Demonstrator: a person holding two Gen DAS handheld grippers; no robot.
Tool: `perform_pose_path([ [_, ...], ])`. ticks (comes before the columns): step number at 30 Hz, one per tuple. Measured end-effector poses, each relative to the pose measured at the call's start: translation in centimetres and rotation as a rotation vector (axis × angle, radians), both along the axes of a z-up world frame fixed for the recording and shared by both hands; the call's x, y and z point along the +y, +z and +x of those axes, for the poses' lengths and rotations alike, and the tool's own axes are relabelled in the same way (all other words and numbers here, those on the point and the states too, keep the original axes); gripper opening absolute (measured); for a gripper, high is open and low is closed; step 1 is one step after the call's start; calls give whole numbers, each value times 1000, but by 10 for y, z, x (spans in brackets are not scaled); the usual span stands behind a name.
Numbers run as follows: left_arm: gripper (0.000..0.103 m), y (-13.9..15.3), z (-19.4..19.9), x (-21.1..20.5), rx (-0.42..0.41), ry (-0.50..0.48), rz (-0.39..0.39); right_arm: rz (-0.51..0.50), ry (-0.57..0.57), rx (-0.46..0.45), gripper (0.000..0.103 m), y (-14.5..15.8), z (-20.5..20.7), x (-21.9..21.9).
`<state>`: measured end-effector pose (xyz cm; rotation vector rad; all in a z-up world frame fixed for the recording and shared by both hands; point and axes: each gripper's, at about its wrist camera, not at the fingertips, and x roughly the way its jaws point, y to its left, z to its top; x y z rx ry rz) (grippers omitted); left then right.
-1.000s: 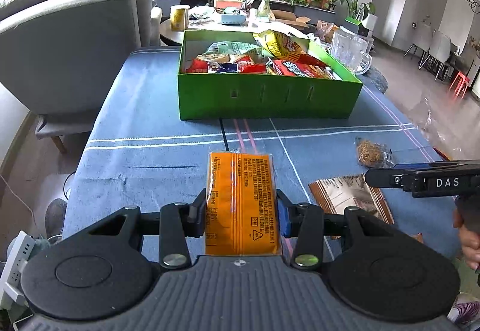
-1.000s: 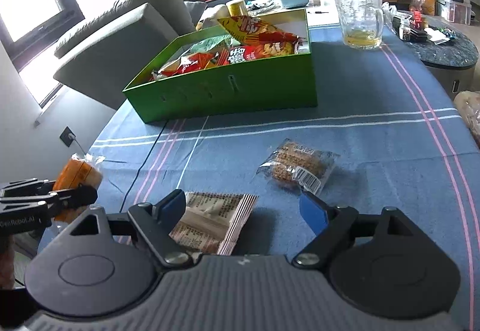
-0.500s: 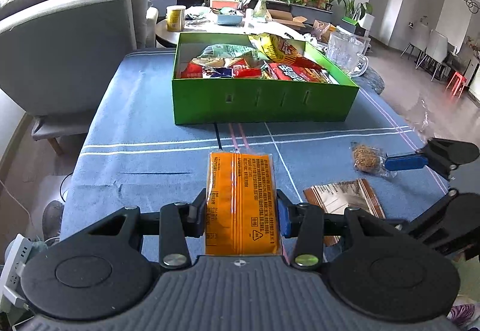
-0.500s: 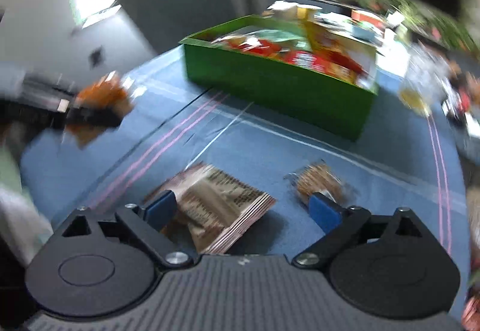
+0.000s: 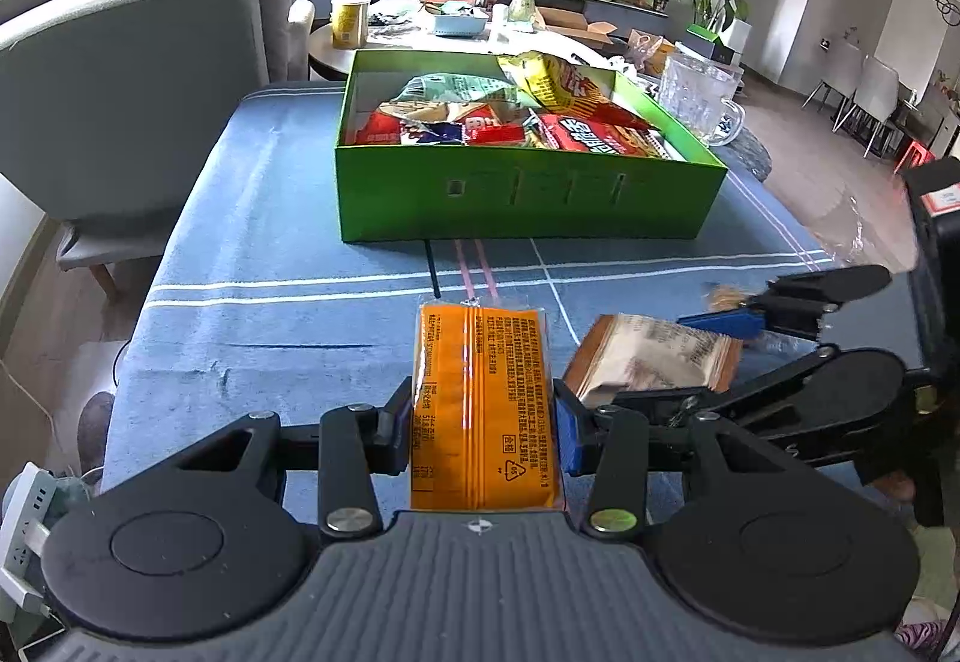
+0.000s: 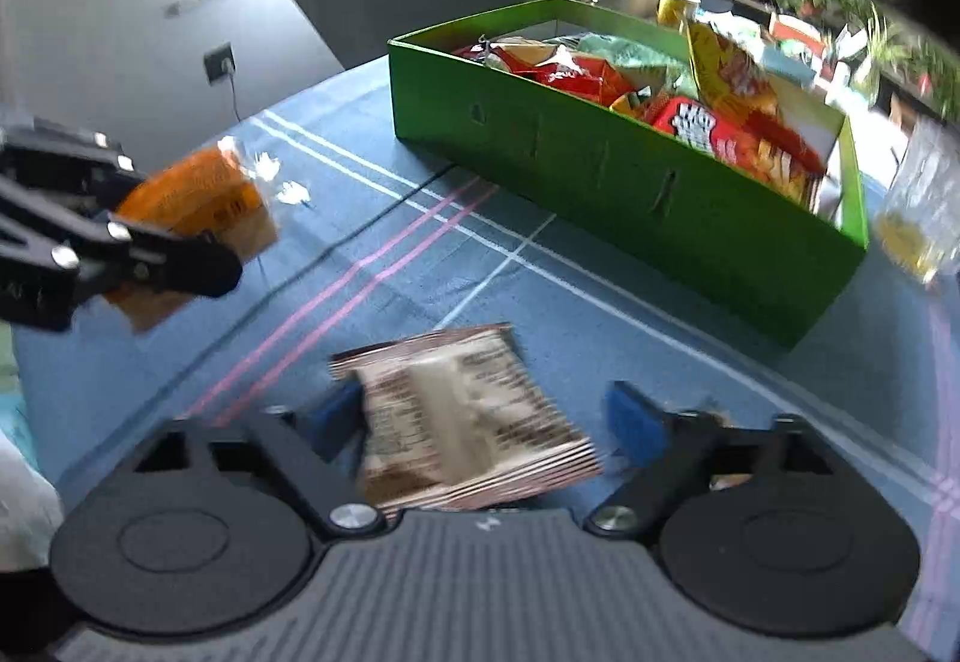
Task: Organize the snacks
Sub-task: 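Carry both packets into the green box and open both grippers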
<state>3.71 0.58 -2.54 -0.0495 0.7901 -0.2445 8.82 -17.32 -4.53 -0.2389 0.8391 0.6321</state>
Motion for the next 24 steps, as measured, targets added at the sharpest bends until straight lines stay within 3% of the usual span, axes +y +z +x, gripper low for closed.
perform_pose_path([
  [4, 41, 0, -1, 0, 1, 4, -11, -23, -84, -46, 88, 6, -9, 0],
  [13, 41, 16, -4, -3, -47, -12, -31, 242, -289, -102, 88, 53, -11, -34],
  [18, 41, 26, 7, -5, -72, 2, -54, 309, -382, -104, 88, 64, -4, -40],
  [24, 41, 38, 28, -11, -94, 10, -72, 350, -397, -115, 88, 74, 7, -36],
])
